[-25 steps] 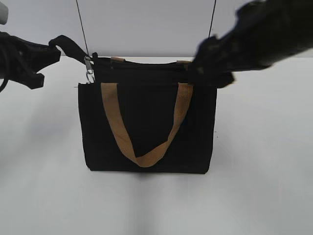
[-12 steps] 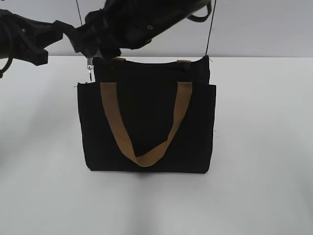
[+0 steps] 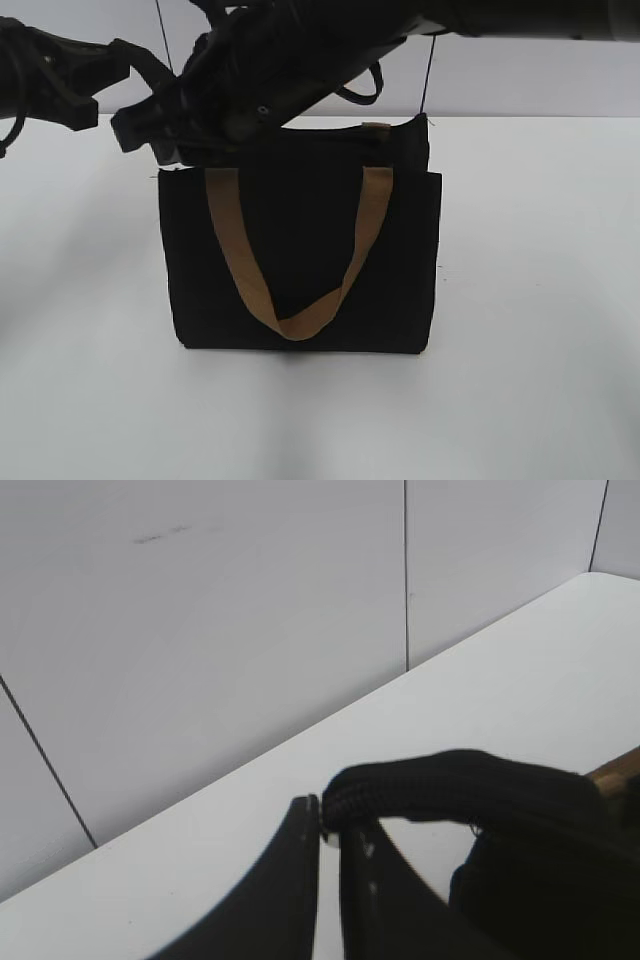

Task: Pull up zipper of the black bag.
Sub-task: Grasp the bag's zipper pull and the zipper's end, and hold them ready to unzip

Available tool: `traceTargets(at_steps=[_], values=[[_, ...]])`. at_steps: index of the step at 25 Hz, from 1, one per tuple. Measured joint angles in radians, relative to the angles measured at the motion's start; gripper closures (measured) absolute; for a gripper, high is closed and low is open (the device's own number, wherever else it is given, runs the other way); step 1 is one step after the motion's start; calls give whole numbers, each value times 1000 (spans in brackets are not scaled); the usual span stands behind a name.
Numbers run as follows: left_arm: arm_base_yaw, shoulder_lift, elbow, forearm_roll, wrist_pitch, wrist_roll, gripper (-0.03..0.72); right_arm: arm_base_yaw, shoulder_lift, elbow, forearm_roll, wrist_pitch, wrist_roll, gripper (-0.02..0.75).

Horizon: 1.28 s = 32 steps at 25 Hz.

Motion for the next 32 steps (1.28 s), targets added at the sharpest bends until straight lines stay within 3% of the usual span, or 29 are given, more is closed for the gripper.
traceTargets(at_steps=[13, 25, 27, 32], values=[[0, 0, 0, 54, -45, -66, 671, -24, 34, 0, 3, -87, 245, 486], [0, 0, 0, 71, -52, -86, 671, -27, 72, -2, 4, -67, 268, 491], [0, 0, 0, 71, -52, -86, 671, -24, 72, -9, 4, -66, 268, 521], [0, 0, 0, 71, -60, -87, 671, -22, 82, -14, 4, -66, 269, 687]])
